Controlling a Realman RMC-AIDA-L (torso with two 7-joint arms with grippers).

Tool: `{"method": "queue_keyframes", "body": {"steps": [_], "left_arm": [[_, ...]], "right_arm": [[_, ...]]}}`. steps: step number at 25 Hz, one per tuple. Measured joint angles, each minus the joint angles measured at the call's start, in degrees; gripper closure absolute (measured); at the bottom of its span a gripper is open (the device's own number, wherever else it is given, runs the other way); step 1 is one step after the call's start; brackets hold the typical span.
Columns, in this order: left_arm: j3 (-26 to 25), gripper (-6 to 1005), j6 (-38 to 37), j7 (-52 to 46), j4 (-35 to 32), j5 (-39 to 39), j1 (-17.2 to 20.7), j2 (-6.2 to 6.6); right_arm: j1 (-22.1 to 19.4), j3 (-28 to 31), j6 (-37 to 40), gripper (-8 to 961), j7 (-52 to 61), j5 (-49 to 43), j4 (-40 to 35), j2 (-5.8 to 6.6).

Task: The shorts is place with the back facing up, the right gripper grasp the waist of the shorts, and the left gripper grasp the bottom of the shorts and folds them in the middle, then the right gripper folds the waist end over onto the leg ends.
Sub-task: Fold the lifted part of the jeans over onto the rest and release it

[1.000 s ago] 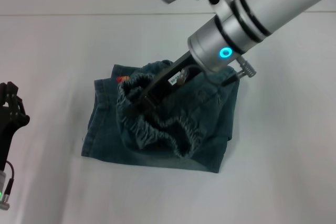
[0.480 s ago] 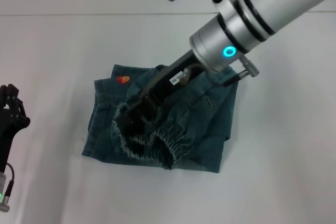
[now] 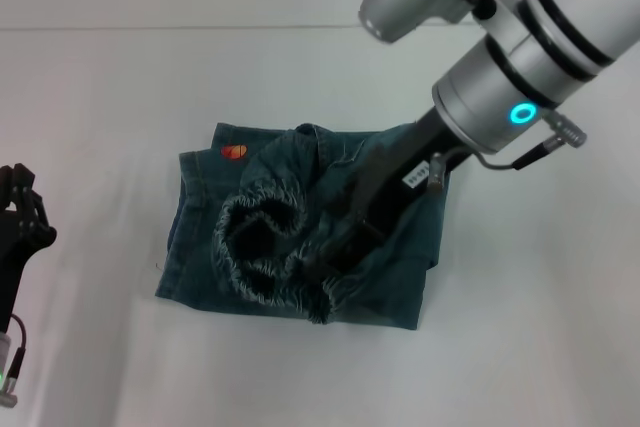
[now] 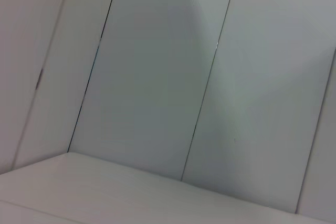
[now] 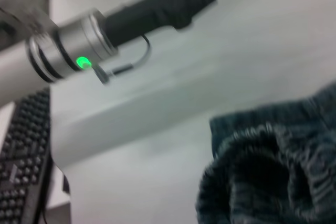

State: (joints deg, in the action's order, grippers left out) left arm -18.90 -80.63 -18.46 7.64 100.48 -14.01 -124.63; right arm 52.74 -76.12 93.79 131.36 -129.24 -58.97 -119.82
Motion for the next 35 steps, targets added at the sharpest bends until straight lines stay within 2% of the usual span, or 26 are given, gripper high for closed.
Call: {"method": "queue_keyframes", "body": {"steps": [6,8,17,20,31,35], "left_arm": [[-0.16,899,0.09,0.00,0.07,0.08,-0.71,0.07],[-0.13,899,0.07,0.00,0.20,0.14,-0.81,0.07],[0.07,900,-0.64,0.00,0.75,0.33,-1.13,0.00],[0.09,900,-0.62,0.00,0.77,0.34,-1.12,0.00],[0.09,900,-0.09,0.00,0.72,0.34,-0.93,0.00],[0.08,900,-0.07,0.00,0.71,0.34,-0.85,0.00]], "right_arm": [[-0.21,-8.63,-5.51,11,5.62,-1.43,-0.51,-0.45],[-0.12,-11.26,-7.81,12,7.46,-1.42,-0.45,-0.46],[2.85,-13.43,-12.42,18,9.13,-0.98,6.52,-0.78],[2.98,-13.63,-12.63,203,9.16,-0.98,6.52,-0.79],[3.25,-13.71,-12.96,449,9.18,-1.14,6.76,-0.67],[3.25,-13.88,-13.06,619,9.18,-1.32,6.82,-0.73]]}}
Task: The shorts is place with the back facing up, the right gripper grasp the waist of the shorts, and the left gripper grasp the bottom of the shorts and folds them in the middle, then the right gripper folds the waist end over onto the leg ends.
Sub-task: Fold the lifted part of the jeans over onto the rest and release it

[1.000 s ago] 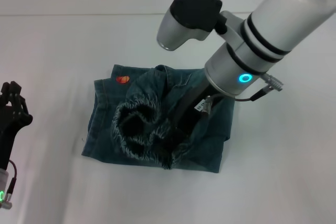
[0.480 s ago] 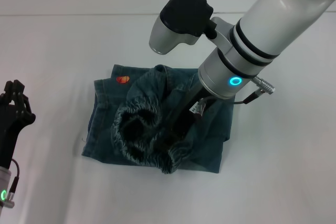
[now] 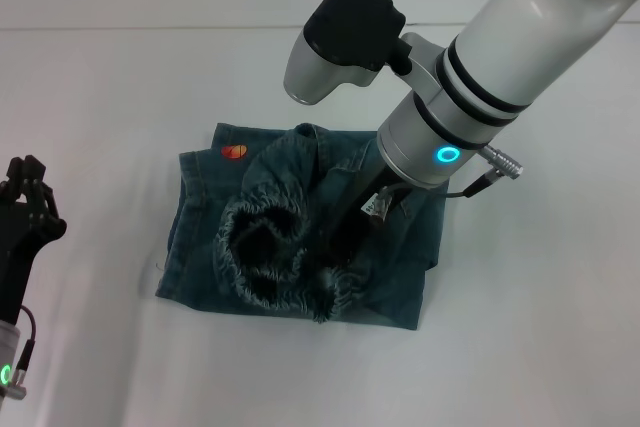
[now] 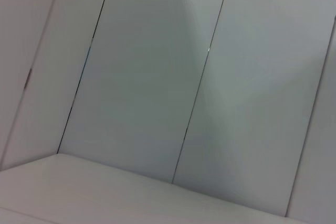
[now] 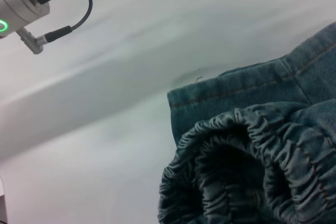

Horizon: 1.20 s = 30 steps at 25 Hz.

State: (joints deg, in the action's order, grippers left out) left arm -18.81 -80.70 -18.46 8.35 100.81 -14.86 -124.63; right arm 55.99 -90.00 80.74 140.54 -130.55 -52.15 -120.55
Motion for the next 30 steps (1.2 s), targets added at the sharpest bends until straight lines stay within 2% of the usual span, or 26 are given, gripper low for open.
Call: {"method": "queue_keyframes", "body": {"steps": [6,12,20,26,30], "left_arm": [[0.00,900,0.03,0.00,-0.02,0.00,0.21,0.00],[-1.65,900,-0.08,0.00,-0.12,-0.66,0.68,0.00],[-2.06,899,-0.39,-1.82,-1.35,-0.71,0.78,0.16],[-2.98,899,-0.39,-1.93,-1.41,-0.71,1.17,0.18],[-3.50,899,-0.27,-1.93,-1.41,-0.71,1.18,0.18]], "right_arm": [[-0.23,-0.01,-0.10,865,0.35,0.05,-0.05,0.05],[-1.09,1.13,-1.93,916,1.73,-0.42,-3.83,0.58],[0.48,4.18,-7.59,901,2.19,-3.08,-7.07,0.58],[0.86,3.44,-16.17,890,1.15,-2.92,-5.70,0.31],[0.88,2.04,-22.30,883,-1.78,1.36,-1.50,0.17]]}}
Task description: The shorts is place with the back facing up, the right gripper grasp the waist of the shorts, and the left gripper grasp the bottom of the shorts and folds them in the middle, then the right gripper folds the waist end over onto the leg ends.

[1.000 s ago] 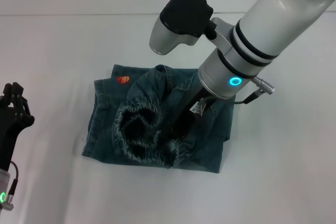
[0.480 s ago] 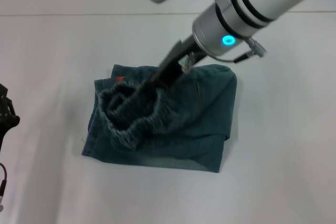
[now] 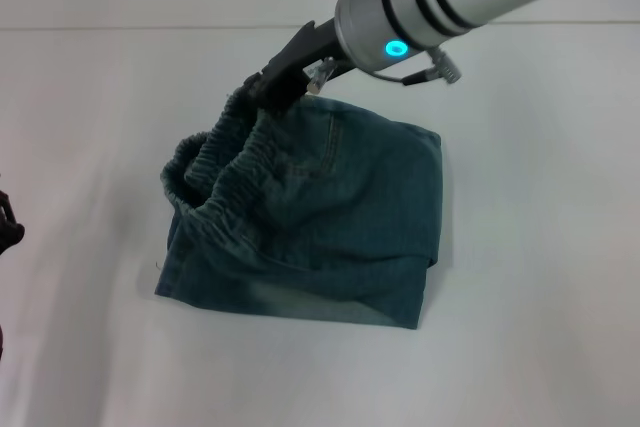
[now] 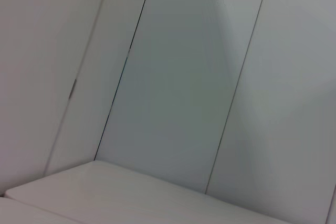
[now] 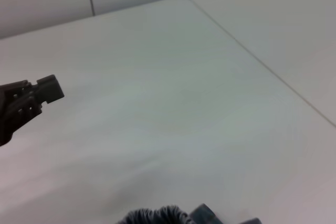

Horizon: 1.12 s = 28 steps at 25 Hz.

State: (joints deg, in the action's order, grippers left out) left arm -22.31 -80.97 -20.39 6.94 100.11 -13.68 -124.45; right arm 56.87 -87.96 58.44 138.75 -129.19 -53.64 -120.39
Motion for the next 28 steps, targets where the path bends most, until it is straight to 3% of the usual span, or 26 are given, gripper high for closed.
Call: {"method": "queue_keyframes", "body": {"steps": [6,12,17,20,24,28], "left_arm": [[-0.01,900,0.28,0.00,0.00,0.00,-0.02,0.00],[0.03,900,0.36,0.00,0.00,0.00,-0.19,0.00],[0.05,899,0.38,0.00,0.02,0.13,-0.17,-0.02],[-0.53,899,-0.13,0.00,0.04,-0.09,0.23,-0.06],[0.12,891,-1.93,-0.23,-0.67,0.40,0.77,0.12],[4.84,858,-6.31,-4.30,-4.39,0.72,1.57,0.22]], "right_arm": [[0.05,-1.15,-9.83,872,-7.12,9.20,8.64,-0.19],[-3.80,-1.04,-15.12,861,-19.46,24.72,11.29,-0.06],[-7.69,-0.05,-14.32,664,-25.44,32.54,9.87,0.30],[-12.24,2.58,-12.02,419,-30.35,37.12,7.28,0.42],[-19.77,9.12,-3.94,331,-34.47,40.96,3.82,0.84],[-25.84,18.86,8.86,244,-39.04,40.87,4.28,1.59]]}}
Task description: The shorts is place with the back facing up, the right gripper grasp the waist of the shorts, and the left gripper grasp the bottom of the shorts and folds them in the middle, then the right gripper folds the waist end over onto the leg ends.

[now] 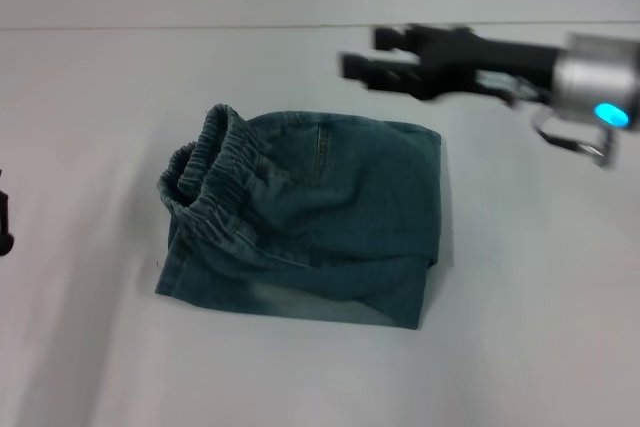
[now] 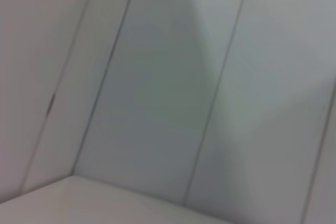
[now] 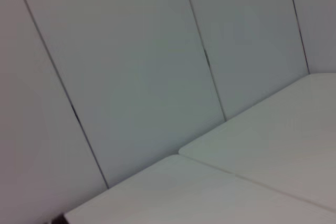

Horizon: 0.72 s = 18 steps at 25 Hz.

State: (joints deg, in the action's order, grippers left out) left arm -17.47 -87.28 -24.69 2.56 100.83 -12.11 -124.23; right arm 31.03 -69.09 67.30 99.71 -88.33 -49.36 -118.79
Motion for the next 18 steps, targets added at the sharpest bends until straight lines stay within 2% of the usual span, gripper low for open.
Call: {"method": "queue_keyframes", "body": {"steps": [4,7,9,13,18], "left_arm": [[6.22,761,-6.73,-5.73,-6.83,0.77,0.78,0.18],[14.21,689,-11.74,-16.94,-17.76,3.80,0.41,0.56],[21.02,593,-13.43,-25.85,-25.15,6.38,-0.27,1.22],[32.41,411,-13.97,-38.60,-35.75,13.45,-2.26,2.02],[37.90,213,-14.05,-45.75,-39.52,19.79,-5.39,2.03]], "right_arm": [[-5.48,7.80,12.95,177,-7.25,-0.29,2.69,1.43],[-9.76,11.82,22.76,175,-13.11,-0.31,3.69,2.60],[-12.06,13.11,26.66,174,-16.21,-0.69,4.09,3.01],[-14.26,15.34,28.65,175,-20.75,-2.84,7.19,3.09],[-12.47,17.43,27.21,177,-25.23,-5.27,15.20,2.81]]}}
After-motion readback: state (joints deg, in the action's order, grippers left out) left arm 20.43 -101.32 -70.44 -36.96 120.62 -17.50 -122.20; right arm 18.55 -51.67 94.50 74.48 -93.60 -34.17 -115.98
